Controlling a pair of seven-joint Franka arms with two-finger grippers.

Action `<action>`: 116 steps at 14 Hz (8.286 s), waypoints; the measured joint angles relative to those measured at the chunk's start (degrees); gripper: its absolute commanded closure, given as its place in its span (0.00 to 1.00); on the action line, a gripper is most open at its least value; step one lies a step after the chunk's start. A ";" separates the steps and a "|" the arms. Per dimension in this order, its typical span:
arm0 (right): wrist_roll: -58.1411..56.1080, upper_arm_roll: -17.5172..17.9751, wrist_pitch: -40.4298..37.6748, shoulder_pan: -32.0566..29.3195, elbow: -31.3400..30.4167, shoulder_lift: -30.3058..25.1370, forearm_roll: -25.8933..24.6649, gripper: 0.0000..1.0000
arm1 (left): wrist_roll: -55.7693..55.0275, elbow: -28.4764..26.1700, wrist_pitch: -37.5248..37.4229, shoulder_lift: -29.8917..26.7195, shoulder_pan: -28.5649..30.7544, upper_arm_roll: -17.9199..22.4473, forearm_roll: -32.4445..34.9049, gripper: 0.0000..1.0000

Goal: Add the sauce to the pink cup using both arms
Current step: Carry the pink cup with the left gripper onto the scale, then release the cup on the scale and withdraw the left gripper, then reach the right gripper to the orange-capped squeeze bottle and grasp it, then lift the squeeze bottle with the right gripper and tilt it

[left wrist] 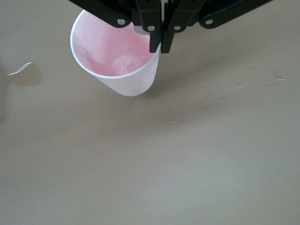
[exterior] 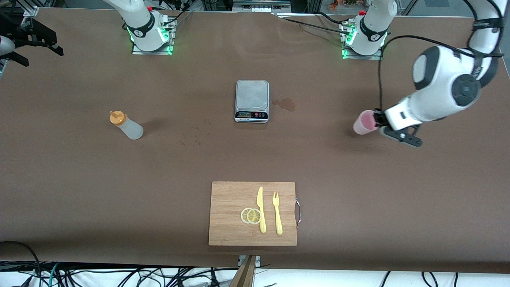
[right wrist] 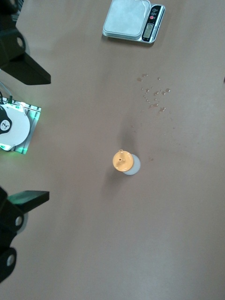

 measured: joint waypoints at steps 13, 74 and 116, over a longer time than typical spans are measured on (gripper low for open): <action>-0.02 0.05 0.60 0.12 -4.47 -4.46 -0.10 0.00 | -52.02 -0.75 20.57 13.17 -19.91 -18.84 1.19 1.00; -74.55 -16.78 23.35 1.19 -27.03 -0.87 16.45 0.00 | -10.26 26.70 -24.78 -5.83 -18.67 20.70 6.84 0.00; -139.26 -11.74 -0.77 -10.22 -15.42 53.04 68.30 0.58 | -10.26 26.99 -24.47 -5.10 -18.48 20.88 6.80 0.00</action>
